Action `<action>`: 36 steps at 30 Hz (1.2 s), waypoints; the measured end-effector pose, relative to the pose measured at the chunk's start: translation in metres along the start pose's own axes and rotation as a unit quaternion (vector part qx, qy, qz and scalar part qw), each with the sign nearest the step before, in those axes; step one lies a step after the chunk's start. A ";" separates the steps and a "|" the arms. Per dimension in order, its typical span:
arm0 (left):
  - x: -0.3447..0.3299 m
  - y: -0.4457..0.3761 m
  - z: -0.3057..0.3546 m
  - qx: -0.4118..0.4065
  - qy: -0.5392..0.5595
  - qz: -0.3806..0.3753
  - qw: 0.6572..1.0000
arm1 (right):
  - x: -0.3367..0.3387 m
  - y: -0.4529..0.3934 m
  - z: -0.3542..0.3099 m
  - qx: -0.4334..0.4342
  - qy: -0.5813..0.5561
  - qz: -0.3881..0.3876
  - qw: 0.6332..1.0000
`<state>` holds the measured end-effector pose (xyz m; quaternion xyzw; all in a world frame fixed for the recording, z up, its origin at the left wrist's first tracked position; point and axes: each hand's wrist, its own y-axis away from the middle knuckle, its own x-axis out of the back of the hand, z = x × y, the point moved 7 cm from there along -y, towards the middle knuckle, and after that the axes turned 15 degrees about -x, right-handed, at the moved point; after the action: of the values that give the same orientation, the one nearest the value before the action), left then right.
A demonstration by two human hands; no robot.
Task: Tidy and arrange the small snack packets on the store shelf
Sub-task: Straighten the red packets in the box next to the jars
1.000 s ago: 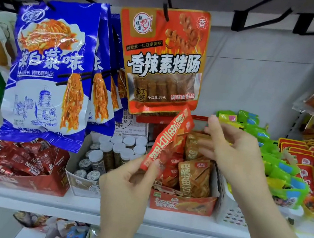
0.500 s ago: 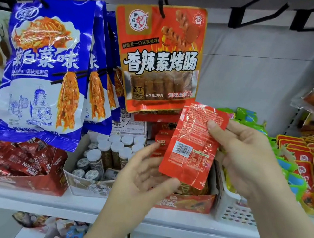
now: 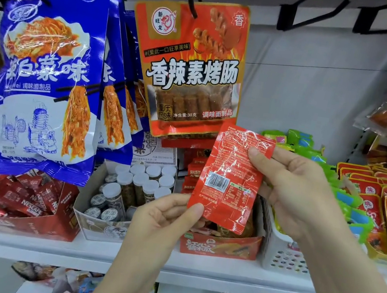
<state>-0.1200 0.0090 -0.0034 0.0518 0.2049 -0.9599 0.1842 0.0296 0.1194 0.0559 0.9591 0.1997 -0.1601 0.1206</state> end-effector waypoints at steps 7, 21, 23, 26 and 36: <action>-0.013 0.004 0.006 -0.028 0.069 0.072 0.995 | -0.014 0.002 0.006 0.003 -0.037 -0.070 0.997; -0.009 0.020 0.054 -0.437 -0.456 -0.008 0.775 | -0.004 0.000 0.017 -0.060 0.019 -0.051 0.997; 0.005 0.004 0.042 -0.309 -0.409 0.027 0.858 | 0.001 0.000 0.012 -0.038 -0.002 -0.034 0.999; 0.016 -0.004 0.014 -0.109 -0.122 0.068 0.984 | 0.005 -0.002 0.008 -0.018 -0.016 -0.013 1.000; 0.030 -0.011 0.006 -0.117 -0.316 0.034 0.941 | 0.011 0.008 -0.017 0.199 0.252 0.115 0.940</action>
<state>-0.1521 0.0065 0.0007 -0.2695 0.2455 -0.8891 0.2767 0.0473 0.1209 0.0694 0.9890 0.0757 0.0651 -0.1090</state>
